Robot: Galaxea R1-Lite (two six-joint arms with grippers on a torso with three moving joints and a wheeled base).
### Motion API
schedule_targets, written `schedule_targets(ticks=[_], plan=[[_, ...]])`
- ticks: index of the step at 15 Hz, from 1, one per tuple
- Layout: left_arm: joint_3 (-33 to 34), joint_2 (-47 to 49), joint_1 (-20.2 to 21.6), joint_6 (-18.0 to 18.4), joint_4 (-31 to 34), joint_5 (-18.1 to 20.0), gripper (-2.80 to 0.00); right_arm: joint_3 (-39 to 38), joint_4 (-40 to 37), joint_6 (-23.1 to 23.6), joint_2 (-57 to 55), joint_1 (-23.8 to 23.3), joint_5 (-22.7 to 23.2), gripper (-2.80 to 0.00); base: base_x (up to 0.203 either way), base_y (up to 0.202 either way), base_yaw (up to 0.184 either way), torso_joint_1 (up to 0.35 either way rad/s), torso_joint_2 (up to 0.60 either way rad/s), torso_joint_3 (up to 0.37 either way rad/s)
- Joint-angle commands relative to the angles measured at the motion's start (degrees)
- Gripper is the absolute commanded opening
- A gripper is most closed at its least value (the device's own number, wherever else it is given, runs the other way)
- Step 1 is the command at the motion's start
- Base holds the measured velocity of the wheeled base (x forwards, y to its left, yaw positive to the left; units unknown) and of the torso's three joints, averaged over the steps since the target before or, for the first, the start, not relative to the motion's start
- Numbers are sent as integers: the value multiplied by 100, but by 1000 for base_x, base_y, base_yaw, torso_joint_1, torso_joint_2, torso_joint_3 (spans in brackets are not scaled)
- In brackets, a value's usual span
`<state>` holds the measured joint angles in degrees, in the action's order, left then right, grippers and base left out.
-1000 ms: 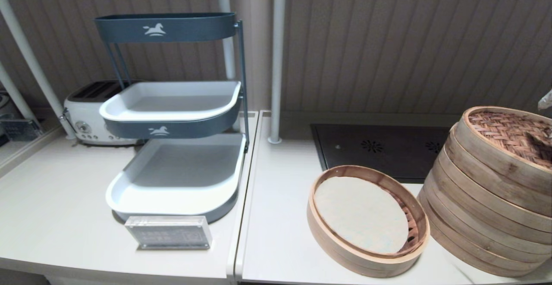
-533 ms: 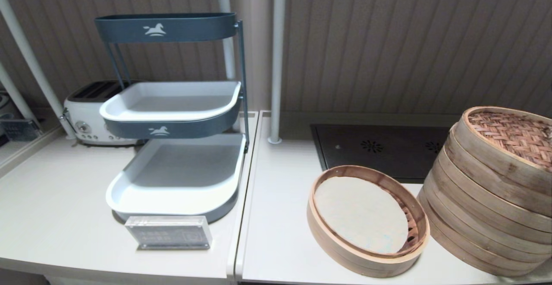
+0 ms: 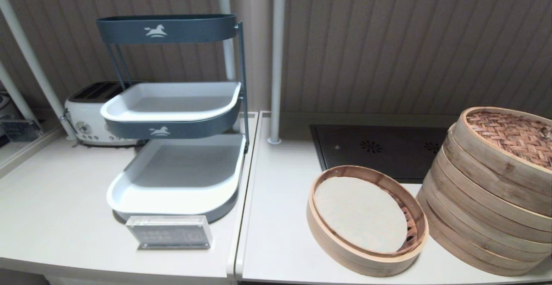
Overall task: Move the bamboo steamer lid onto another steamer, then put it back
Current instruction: Pick up the steamer
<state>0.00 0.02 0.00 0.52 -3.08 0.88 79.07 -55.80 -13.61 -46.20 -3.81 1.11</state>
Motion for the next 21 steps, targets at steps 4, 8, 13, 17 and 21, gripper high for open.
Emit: schedule_targets(ticks=[4, 8, 13, 17, 21], plan=[[158, -2, 0, 0, -8, 0, -280, -3235, 790, 363, 2623, -414, -85, -280, 0, 0, 0, 0, 0, 0], [158, -2, 0, 0, -5, 0, -280, -5316, 3023, 648, 2951, -589, -139, -280, 0, 0, 0, 0, 0, 0], [158, -2, 0, 0, 1, 0, -280, -7563, 5494, 1180, 3041, -240, 132, -280, 0, 0, 0, 0, 0, 0], [158, -2, 0, 0, 0, 0, -280, -8047, 6115, 1257, 3090, -173, 152, -280, 0, 0, 0, 0, 0, 0], [158, -2, 0, 0, -8, 0, -280, -8050, 6084, 1555, 3919, 426, 106, -280, 0, 0, 0, 0, 0, 0]])
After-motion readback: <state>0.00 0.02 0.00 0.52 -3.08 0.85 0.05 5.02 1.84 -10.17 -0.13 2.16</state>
